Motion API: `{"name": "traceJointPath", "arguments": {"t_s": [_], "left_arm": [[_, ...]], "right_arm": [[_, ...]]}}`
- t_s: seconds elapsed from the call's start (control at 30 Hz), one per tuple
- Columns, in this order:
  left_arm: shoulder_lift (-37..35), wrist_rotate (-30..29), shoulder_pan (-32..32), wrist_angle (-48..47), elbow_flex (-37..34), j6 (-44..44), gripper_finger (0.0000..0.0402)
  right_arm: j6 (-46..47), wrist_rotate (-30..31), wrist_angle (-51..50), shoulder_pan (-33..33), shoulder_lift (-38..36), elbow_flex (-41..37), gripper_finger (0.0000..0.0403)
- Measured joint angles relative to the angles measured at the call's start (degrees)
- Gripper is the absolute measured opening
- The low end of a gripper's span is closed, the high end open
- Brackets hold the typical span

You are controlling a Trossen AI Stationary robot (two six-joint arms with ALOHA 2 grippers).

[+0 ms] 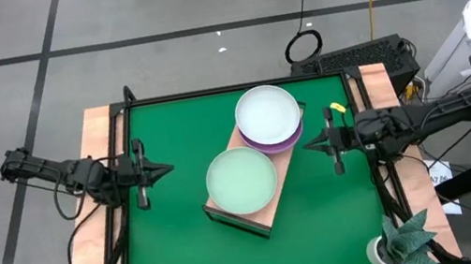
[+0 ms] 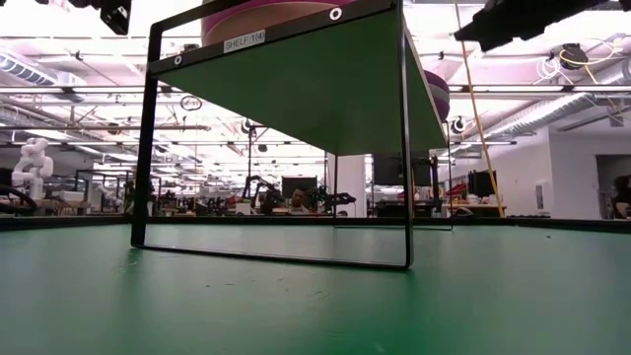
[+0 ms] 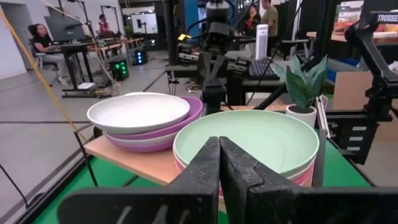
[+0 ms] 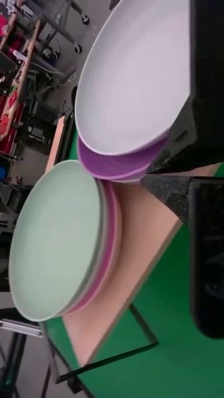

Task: Place and stack plates onto a shelf
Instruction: Return to Home Position

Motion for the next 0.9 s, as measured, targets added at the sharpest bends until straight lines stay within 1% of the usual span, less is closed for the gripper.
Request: {"name": "traceJointPath", "arguments": {"t_s": [0.37, 0.57, 0.63, 0.9], "left_arm": [[-0.2, -3.4, 0.0, -5.7, 0.0, -1.7, 0.0004], [-0.2, -3.4, 0.0, -6.1, 0.0, -2.1, 0.0004], [-0.2, -3.4, 0.0, -6.7, 0.0, -1.8, 0.0004], [-0.2, -5.2, 0.0, -4.4, -4.4, -0.4, 0.0004]], "right_arm": [[-3.6, -0.1, 6.6, 0.0, -5.9, -7.9, 0.0000], [-6.4, -5.4, 13.4, 0.0, -7.4, -12.7, 0.0000], [-7.1, -6.1, 15.4, 0.0, -7.4, -13.9, 0.0000], [-8.0, -6.0, 21.5, 0.0, -7.6, -18.4, 0.0000]]}}
